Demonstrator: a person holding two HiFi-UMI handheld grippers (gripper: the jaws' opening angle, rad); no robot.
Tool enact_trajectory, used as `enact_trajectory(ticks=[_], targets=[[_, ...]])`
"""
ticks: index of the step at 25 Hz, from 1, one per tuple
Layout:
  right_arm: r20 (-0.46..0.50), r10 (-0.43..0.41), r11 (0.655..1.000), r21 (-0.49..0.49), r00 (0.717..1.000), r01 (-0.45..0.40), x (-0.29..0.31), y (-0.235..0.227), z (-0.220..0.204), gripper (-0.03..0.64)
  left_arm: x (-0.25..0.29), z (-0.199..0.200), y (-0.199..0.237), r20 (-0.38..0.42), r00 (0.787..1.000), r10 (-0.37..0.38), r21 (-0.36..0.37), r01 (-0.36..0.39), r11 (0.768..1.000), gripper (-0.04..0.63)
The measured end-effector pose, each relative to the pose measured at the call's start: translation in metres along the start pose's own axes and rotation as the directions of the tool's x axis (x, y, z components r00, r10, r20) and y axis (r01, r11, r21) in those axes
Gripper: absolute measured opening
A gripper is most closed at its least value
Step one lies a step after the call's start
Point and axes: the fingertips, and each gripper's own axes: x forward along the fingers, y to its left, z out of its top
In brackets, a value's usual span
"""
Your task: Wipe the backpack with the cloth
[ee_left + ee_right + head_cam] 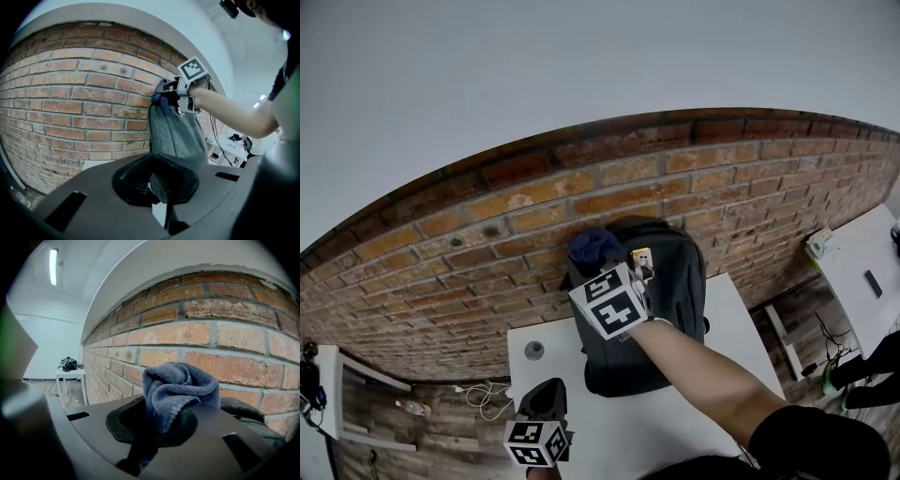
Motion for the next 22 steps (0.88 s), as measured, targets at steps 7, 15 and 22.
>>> enact_trajectory(ticks=[7,15,22], targets=[[0.0,-0.062,0.997,0.04,0.998,0.062,-0.003,-0.031,0.003,0.038,0.002,0.001,0.0,-0.015,1.0,-0.001,0.011,0.001,1.0,-0.006],[0.008,-0.127,0.99,0.07,0.992,0.126,-0.019,-0.073,0.0,0.038,0.006,0.002,-0.007,-0.027,1.0,-0.008,0.026,0.009,1.0,-0.006],[0.004,-0.178,0.98,0.093,0.984,0.177,-0.044,-0.116,-0.008,0.038,0.015,0.007,-0.019,-0.029,0.999,-0.032,0.038,0.033,0.999,-0.006]])
